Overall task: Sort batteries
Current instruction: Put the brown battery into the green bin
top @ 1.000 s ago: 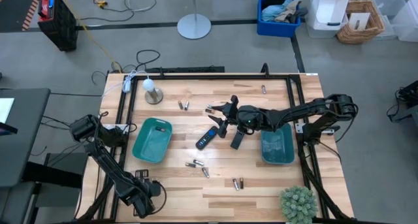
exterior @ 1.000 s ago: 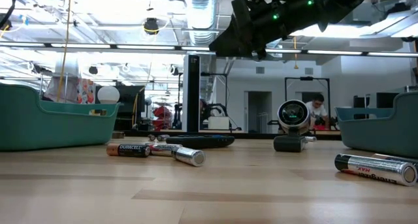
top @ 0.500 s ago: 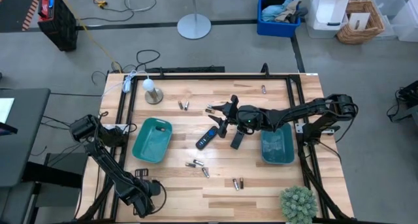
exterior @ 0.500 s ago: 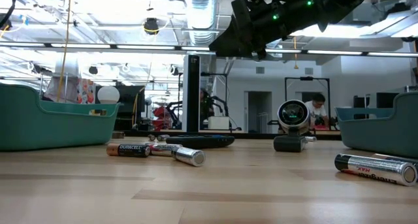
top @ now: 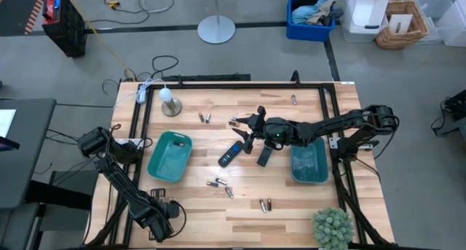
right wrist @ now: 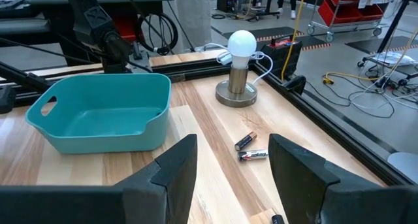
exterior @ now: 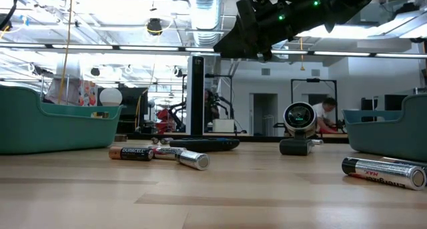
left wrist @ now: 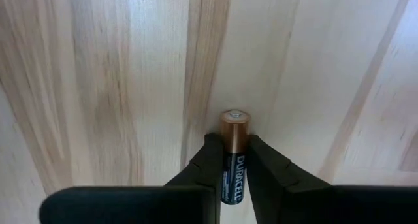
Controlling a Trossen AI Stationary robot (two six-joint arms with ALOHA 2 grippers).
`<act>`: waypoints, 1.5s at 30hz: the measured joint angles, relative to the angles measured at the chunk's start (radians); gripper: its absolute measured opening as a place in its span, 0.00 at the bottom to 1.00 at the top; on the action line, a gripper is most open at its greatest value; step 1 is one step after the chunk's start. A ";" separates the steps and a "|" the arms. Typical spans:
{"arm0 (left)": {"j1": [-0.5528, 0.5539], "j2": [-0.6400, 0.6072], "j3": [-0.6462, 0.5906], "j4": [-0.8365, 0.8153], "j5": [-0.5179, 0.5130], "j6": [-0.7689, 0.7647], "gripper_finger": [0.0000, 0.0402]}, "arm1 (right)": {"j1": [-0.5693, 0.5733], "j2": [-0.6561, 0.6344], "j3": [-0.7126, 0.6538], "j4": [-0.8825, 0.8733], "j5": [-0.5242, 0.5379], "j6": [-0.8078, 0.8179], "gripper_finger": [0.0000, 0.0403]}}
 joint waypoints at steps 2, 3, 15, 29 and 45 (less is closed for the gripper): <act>0.001 0.000 0.000 0.001 0.000 0.000 0.10 | 0.000 0.000 0.000 0.000 0.000 0.000 0.51; 0.003 0.000 0.001 0.000 0.000 0.000 0.10 | 0.000 0.000 0.000 0.000 0.000 0.000 0.51; 0.005 -0.009 0.098 -0.091 -0.035 0.054 0.10 | 0.000 0.000 0.000 -0.001 0.000 0.000 0.51; 0.010 -0.323 0.106 -0.182 -0.595 -0.045 0.10 | 0.000 0.000 0.000 -0.001 0.000 0.000 0.51; 0.279 -0.425 0.097 -0.699 -0.805 -0.442 0.10 | 0.015 -0.004 0.000 -0.008 0.000 -0.050 0.51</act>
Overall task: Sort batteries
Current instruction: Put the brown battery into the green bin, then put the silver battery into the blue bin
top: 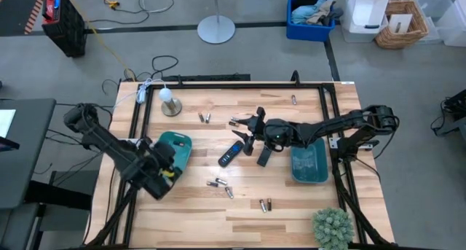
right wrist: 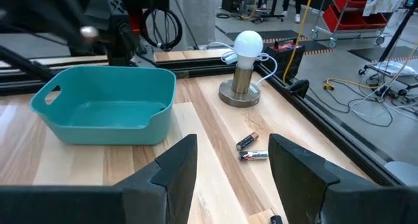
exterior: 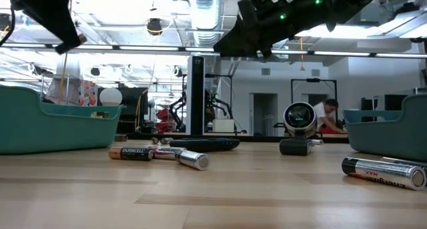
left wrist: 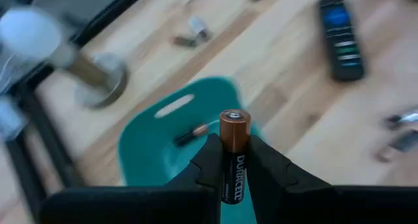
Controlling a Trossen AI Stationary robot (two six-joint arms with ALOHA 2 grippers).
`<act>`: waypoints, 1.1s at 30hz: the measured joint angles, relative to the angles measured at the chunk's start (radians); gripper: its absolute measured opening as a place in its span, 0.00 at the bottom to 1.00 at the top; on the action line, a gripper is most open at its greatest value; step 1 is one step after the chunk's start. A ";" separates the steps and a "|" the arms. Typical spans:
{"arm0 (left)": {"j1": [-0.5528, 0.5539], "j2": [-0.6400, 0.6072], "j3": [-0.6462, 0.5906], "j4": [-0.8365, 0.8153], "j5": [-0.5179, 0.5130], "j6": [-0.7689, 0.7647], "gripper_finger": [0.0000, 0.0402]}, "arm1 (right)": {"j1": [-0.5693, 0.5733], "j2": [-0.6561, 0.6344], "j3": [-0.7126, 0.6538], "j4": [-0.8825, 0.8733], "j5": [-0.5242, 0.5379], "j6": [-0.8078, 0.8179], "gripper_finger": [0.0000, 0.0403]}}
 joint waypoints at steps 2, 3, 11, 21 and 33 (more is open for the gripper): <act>0.038 -0.007 -0.020 0.001 0.035 0.012 0.10 | 0.002 -0.011 0.000 0.000 0.000 -0.003 0.51; 0.055 -0.015 -0.043 0.023 0.052 0.029 0.10 | 0.002 -0.021 0.000 -0.004 0.000 -0.003 0.51; 0.144 -0.162 -0.263 0.254 0.119 0.137 0.10 | 0.029 -0.100 0.001 -0.082 0.045 -0.011 0.51; 0.256 -0.288 -0.456 0.543 0.182 0.305 0.16 | 0.028 -0.231 0.014 -0.286 0.110 0.068 0.51; 0.307 -0.291 -0.460 0.585 0.134 0.394 0.49 | -0.214 -0.290 0.202 -0.856 0.105 0.291 0.51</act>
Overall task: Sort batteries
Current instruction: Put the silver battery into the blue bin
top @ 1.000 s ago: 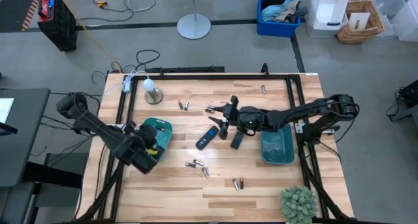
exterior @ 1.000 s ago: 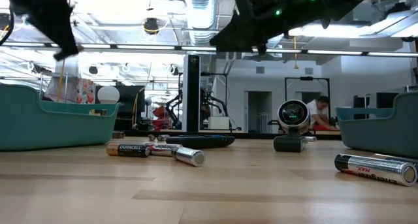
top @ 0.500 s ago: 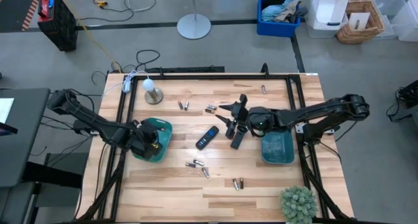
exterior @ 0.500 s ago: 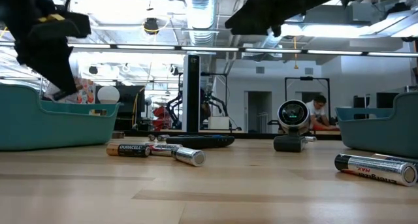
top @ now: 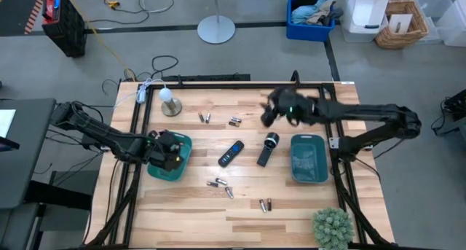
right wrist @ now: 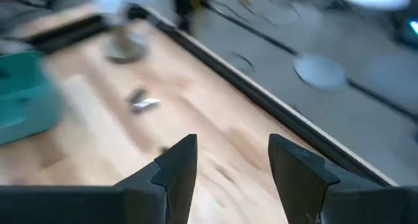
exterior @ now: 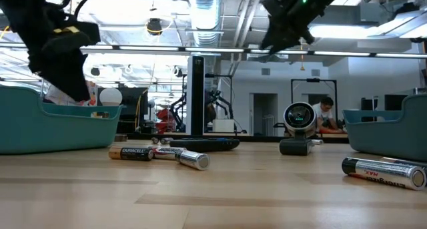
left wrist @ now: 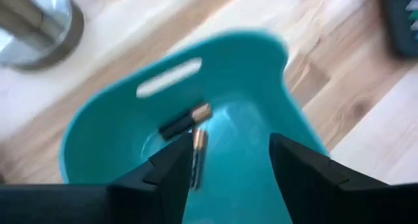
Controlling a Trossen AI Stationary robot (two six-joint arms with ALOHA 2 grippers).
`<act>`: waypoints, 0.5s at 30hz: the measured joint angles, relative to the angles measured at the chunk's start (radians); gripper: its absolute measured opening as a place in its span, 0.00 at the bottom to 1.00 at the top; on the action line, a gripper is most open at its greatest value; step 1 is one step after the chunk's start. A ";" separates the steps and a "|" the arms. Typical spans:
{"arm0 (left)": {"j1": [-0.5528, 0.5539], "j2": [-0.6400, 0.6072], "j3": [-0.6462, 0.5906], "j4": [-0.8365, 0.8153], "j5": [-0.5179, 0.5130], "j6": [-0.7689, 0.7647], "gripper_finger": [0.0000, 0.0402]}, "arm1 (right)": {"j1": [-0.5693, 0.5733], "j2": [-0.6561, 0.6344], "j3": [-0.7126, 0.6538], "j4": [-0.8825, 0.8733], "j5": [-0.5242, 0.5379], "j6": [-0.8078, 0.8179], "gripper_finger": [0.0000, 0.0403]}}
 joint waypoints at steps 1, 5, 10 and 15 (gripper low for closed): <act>0.000 -0.001 0.000 0.018 -0.021 0.007 0.49 | -0.035 0.003 0.023 -0.052 -0.007 0.015 0.51; 0.000 -0.006 0.000 0.073 -0.069 0.043 0.49 | -0.195 0.042 0.099 -0.187 -0.132 0.041 0.51; 0.008 -0.018 0.000 0.130 -0.089 0.124 0.48 | -0.354 0.144 0.186 -0.334 -0.185 0.065 0.51; 0.024 -0.035 0.000 0.168 -0.118 0.208 0.48 | -0.460 0.286 0.257 -0.456 -0.189 0.084 0.51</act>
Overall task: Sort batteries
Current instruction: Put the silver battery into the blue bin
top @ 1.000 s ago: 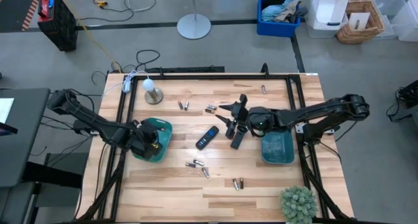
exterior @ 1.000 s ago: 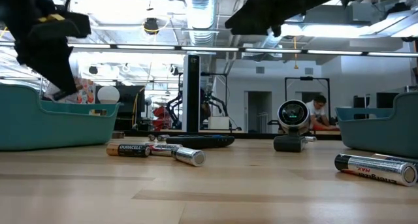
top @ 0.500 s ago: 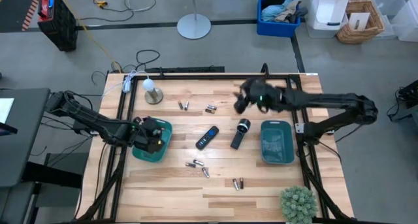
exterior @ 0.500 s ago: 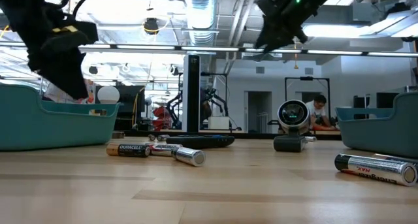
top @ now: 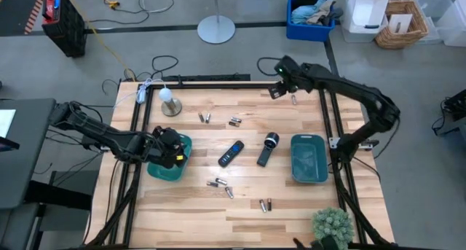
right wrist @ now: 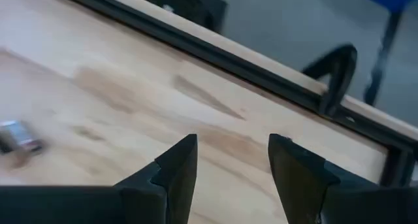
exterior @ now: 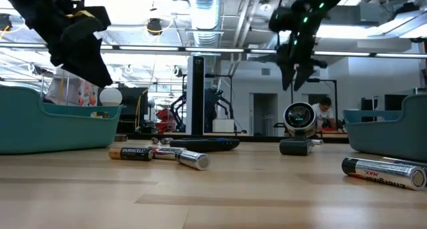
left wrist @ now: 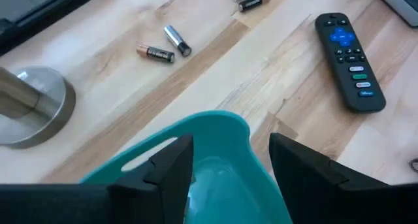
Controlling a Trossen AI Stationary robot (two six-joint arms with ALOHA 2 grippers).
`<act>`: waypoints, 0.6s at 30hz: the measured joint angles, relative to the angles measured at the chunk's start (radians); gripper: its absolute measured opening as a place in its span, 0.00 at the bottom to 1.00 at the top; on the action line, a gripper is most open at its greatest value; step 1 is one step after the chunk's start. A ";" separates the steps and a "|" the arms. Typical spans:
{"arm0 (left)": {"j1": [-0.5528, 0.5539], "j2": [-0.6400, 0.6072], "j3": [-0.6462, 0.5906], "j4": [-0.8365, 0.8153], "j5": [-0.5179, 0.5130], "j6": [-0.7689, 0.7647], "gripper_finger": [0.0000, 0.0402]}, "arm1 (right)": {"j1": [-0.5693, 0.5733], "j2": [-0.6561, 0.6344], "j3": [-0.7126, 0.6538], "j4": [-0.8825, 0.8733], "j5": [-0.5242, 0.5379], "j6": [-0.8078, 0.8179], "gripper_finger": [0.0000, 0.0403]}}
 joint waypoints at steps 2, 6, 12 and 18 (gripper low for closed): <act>0.003 -0.002 0.000 0.004 0.001 0.025 0.48 | -0.029 0.056 0.019 -0.028 -0.001 0.001 0.51; 0.003 -0.002 0.000 0.006 0.002 0.033 0.48 | -0.074 0.155 0.050 -0.065 -0.020 0.010 0.55; 0.002 -0.002 0.000 0.006 0.002 0.042 0.48 | -0.135 0.272 0.078 -0.122 -0.024 0.023 0.59; 0.002 -0.002 0.000 0.009 0.002 0.055 0.48 | -0.186 0.341 0.080 -0.151 -0.042 0.031 0.59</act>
